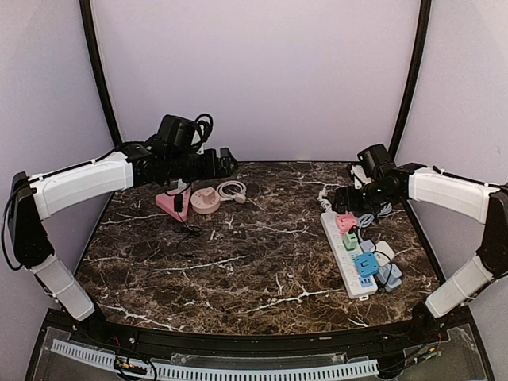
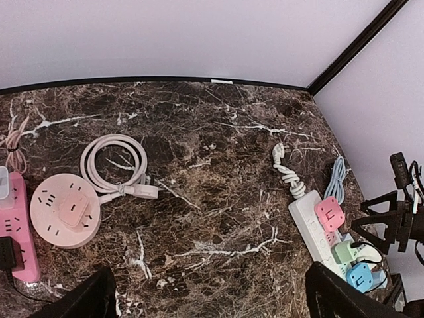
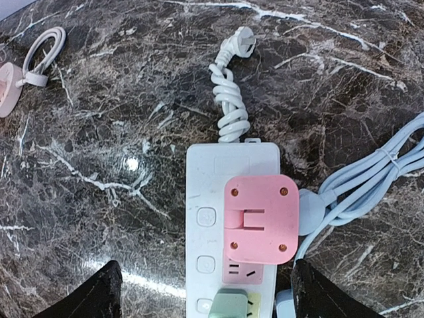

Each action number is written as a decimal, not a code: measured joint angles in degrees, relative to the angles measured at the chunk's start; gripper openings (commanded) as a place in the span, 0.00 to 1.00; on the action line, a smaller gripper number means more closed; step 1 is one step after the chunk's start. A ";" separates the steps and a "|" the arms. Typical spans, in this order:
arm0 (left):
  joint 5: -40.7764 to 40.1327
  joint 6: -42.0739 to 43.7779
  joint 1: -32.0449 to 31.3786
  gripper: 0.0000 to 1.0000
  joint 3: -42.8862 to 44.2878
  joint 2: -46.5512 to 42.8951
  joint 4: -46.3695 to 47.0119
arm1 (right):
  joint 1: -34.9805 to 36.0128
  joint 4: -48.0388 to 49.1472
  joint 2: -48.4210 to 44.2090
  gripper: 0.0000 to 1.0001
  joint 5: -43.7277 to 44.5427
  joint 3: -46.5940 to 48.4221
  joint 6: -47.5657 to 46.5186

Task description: Pull the plug off the socket

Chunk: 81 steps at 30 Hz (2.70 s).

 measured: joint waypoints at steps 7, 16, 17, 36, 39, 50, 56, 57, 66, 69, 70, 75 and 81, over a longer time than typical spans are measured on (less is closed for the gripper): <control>5.49 -1.18 -0.02 0.99 0.11 4.15 0.02 | 0.52 -4.90 -1.07 0.74 -2.10 0.07 -0.17; 11.15 -2.40 -0.02 0.99 1.18 7.96 0.22 | 1.38 -8.50 -1.97 0.64 -1.53 -2.45 0.13; 11.43 -2.54 -0.02 0.99 1.33 7.96 0.24 | 1.64 -8.68 -1.97 0.62 -0.94 -2.71 0.35; 15.43 -6.97 -0.92 0.99 2.95 11.23 4.90 | 6.62 -9.46 1.42 0.44 7.26 -4.79 3.28; 16.06 -7.67 -1.46 0.99 3.30 12.07 5.35 | 6.64 -9.35 1.42 0.36 7.21 -5.29 3.43; 19.85 -10.95 -3.04 0.91 4.07 15.15 7.58 | 10.60 -9.01 1.88 0.06 7.34 -5.84 5.05; 23.56 -13.97 -3.06 0.75 3.98 15.43 10.78 | 16.44 -9.66 5.29 0.05 6.56 -1.90 6.73; 24.20 -14.36 -3.08 0.73 3.93 15.50 11.47 | 17.35 -9.62 6.05 0.05 6.36 -1.09 7.02; 30.16 -20.33 -4.63 0.38 1.73 19.02 18.75 | 23.43 -7.52 14.80 0.05 6.19 7.50 9.18; 31.91 -22.49 -5.51 0.23 0.55 21.16 21.24 | 24.50 -6.60 16.74 0.08 7.02 9.42 9.60; 32.52 -23.28 -5.77 0.21 0.11 21.90 22.08 | 24.76 -6.47 17.07 0.09 7.19 9.77 9.68; 34.95 -26.91 -6.58 0.09 -1.44 25.38 26.69 | 25.33 -6.36 17.40 0.19 8.20 10.08 9.88; 36.48 -30.14 -6.95 0.03 -1.95 28.89 30.40 | 25.38 -6.36 17.55 0.30 8.61 10.23 9.77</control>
